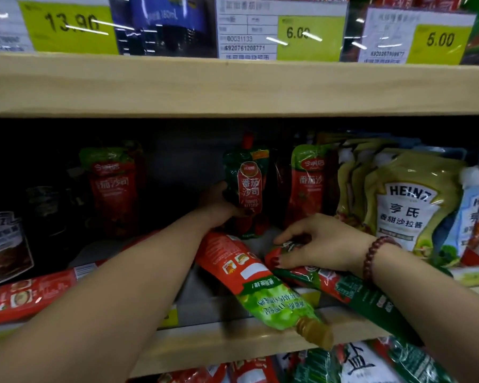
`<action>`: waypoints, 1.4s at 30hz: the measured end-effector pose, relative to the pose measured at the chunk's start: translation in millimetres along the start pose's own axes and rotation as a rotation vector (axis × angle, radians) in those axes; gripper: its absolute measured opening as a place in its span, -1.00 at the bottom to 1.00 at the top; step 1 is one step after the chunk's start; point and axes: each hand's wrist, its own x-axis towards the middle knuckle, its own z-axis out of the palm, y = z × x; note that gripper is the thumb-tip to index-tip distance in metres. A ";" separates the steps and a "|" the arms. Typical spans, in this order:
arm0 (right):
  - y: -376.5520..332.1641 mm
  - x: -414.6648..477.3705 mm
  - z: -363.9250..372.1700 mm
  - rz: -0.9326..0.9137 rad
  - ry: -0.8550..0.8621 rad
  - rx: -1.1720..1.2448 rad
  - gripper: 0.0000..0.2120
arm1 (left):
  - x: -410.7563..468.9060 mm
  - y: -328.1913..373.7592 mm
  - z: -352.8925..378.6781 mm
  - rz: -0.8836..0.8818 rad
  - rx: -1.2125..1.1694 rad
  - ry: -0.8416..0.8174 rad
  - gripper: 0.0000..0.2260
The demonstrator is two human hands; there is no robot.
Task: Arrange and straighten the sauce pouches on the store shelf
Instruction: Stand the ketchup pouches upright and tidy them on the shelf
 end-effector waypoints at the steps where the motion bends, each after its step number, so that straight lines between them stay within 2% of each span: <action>1: 1.1 0.0 0.9 -0.003 0.004 0.006 -0.62 | 2.1 -0.4 1.7 0.001 -0.008 0.000 -0.38; 8: 4.7 2.2 1.6 -0.013 0.012 -0.012 -0.61 | 9.0 -3.3 6.8 0.008 -0.028 0.007 -0.39; 13: 2.9 2.1 1.1 0.003 0.011 0.006 -0.61 | 6.8 -0.1 3.9 0.023 -0.019 -0.046 -0.42; 16: 1.7 0.7 0.8 0.014 0.011 0.014 -0.61 | 2.3 3.6 -1.0 0.016 0.011 -0.076 -0.40; 22: -1.0 -2.4 -0.1 0.029 0.016 0.022 -0.59 | -10.9 9.6 -18.8 -0.034 0.120 -0.027 -0.45; 29: -1.5 -5.9 0.8 -0.026 0.083 0.036 -0.59 | -41.3 31.0 -24.7 -0.013 0.078 -0.096 -0.70; 34: 3.1 -18.0 -22.3 -0.007 0.241 0.195 -0.62 | -50.4 56.3 -9.3 0.073 -0.045 -0.078 -0.78; 39: 17.7 -55.2 -34.7 -0.060 0.388 0.344 -0.61 | -45.8 70.7 12.9 0.112 -0.158 -0.039 -0.66; 42: 26.0 -79.8 -35.1 -0.035 0.423 0.313 -0.58 | -39.8 77.6 28.0 0.130 -0.176 0.032 -0.59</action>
